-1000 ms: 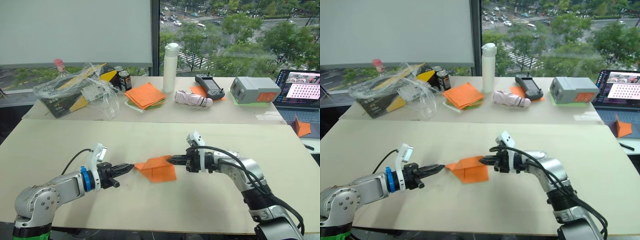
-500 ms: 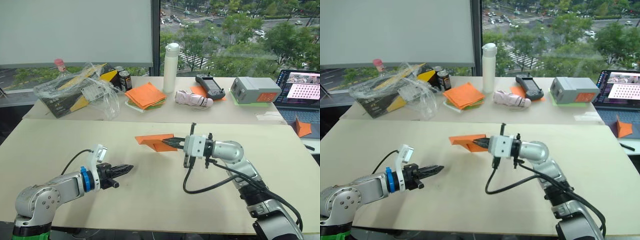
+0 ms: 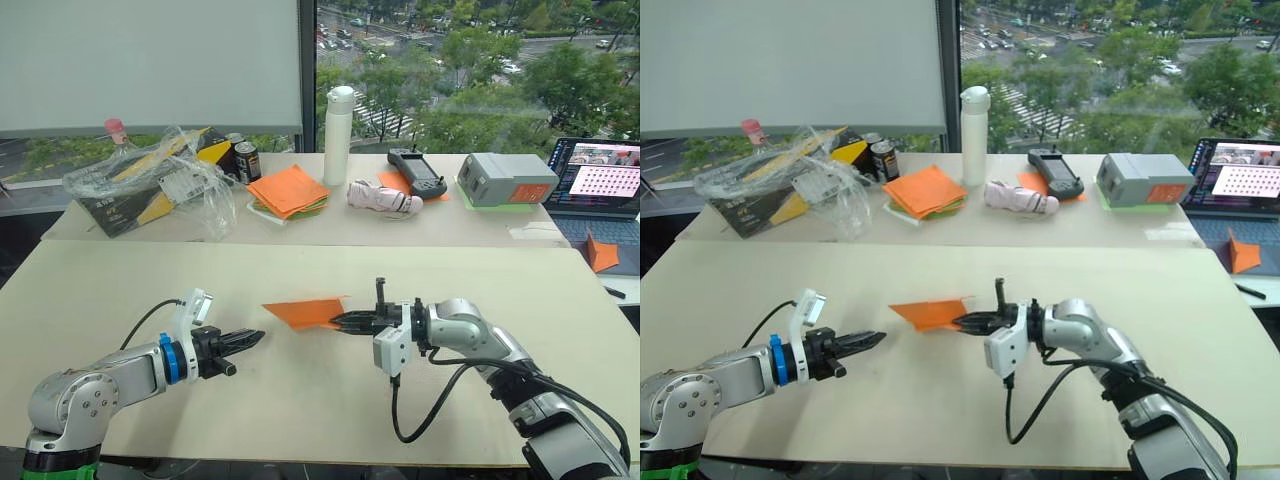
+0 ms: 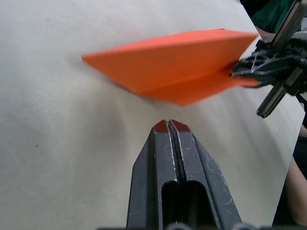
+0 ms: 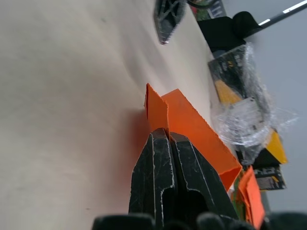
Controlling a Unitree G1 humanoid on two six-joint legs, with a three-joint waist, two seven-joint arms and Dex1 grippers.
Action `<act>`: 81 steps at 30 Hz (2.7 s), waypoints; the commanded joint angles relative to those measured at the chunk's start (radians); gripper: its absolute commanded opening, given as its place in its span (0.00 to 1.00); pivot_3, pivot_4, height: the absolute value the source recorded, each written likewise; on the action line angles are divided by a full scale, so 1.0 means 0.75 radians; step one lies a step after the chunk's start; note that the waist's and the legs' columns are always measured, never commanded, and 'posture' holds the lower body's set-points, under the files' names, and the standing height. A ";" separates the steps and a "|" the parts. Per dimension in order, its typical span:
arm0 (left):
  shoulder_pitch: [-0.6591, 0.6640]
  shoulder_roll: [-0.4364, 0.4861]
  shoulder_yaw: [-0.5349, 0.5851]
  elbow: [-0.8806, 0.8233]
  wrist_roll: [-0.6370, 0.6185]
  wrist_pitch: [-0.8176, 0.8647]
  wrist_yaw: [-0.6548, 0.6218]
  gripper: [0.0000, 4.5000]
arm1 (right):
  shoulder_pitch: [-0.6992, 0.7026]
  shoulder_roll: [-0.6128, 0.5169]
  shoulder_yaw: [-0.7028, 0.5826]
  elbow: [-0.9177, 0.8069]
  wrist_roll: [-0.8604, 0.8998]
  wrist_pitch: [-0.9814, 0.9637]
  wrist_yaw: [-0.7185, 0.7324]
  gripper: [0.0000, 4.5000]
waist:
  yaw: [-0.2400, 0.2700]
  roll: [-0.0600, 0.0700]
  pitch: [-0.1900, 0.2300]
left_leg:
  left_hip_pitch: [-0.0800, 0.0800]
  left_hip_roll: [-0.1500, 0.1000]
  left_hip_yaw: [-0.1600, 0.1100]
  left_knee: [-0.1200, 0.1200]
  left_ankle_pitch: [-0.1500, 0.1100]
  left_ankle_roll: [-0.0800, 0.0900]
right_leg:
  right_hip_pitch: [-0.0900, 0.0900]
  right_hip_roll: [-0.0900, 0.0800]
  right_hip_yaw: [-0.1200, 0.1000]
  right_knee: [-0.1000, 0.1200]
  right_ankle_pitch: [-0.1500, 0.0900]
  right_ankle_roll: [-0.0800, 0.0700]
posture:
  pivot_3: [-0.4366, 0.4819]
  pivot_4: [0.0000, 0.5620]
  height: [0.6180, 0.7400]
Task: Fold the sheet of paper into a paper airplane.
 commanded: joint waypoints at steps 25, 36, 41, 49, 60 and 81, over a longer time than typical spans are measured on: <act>-0.066 -0.042 -0.064 -0.068 -0.026 -0.017 0.027 0.00 | 0.050 0.038 -0.174 -0.652 0.944 1.547 0.336 0.00 | 0.015 0.000 0.000 | -0.001 0.000 -0.001 0.000 -0.006 0.010 | 0.000 0.000 -0.001 -0.001 0.000 0.000 | 0.48 0.27 1.00; -0.164 -0.051 -0.347 -0.009 0.201 -0.133 -0.014 0.00 | 0.050 0.137 -0.204 -0.602 0.835 1.554 0.238 0.00 | 0.013 0.000 0.000 | -0.001 0.000 -0.001 0.001 -0.006 0.010 | 0.000 0.000 -0.001 0.000 0.000 0.000 | 0.48 0.27 1.00; -0.215 -0.043 -0.443 0.059 0.306 -0.190 -0.067 0.00 | 0.054 0.170 -0.219 -0.589 0.813 1.567 0.203 0.00 | 0.011 0.000 0.000 | -0.001 0.000 -0.001 0.001 -0.006 0.010 | 0.000 0.000 -0.001 0.000 0.000 0.000 | 0.48 0.27 1.00; -0.196 -0.046 -0.557 0.073 0.403 -0.231 -0.139 0.00 | 0.070 0.178 -0.218 -0.580 0.770 1.587 0.184 0.00 | 0.010 0.000 0.000 | -0.001 0.000 -0.001 0.001 -0.006 0.010 | 0.000 0.000 -0.001 0.000 0.000 0.000 | 0.48 0.27 1.00; -0.149 -0.046 -0.567 0.106 0.464 -0.260 -0.156 0.00 | 0.102 0.154 -0.172 -0.612 0.695 1.632 0.229 0.00 | 0.011 0.000 0.000 | -0.001 0.000 -0.001 0.001 -0.006 0.010 | 0.000 0.000 -0.001 0.001 0.000 0.000 | 0.48 0.27 1.00; -0.135 -0.066 -0.538 0.093 0.480 -0.247 -0.147 0.00 | 0.203 0.076 -0.054 -0.678 0.586 1.662 0.339 0.00 | 0.012 0.000 0.000 | 0.001 0.000 -0.001 0.002 -0.006 0.010 | 0.000 0.000 -0.001 0.004 0.000 0.000 | 0.48 0.27 1.00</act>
